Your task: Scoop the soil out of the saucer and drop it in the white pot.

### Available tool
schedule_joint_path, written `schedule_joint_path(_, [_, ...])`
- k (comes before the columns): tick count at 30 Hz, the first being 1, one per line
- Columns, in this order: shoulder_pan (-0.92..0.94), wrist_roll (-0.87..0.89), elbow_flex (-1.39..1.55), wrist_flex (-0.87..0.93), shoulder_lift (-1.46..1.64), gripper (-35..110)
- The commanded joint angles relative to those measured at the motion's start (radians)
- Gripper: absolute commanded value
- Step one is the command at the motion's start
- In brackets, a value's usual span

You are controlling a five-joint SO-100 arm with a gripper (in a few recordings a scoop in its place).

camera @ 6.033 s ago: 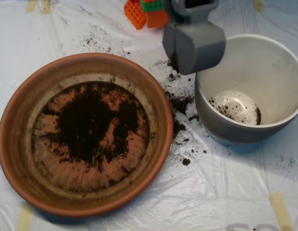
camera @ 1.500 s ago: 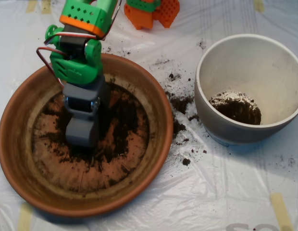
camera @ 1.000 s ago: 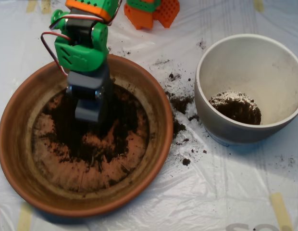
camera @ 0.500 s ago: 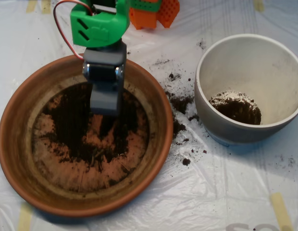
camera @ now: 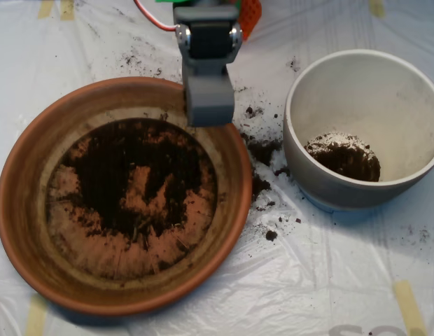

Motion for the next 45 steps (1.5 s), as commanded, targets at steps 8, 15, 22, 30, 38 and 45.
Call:
schedule_joint_path(8, [-0.265,0.02,-0.396,0.179,-0.025,0])
schedule_joint_path(15, [-0.428,0.02,-0.491,0.184,-0.13,0])
schedule_joint_path(22, [-0.503,-0.014,-0.647,0.195,-0.279,0])
schedule_joint_path(30, [-0.535,-0.012,-0.785,0.239,-0.383,5])
schedule_joint_path(38, [-0.538,-0.017,-0.687,0.224,-0.316,18])
schedule_joint_path(45, [-0.532,-0.021,-0.629,0.225,-0.293,25])
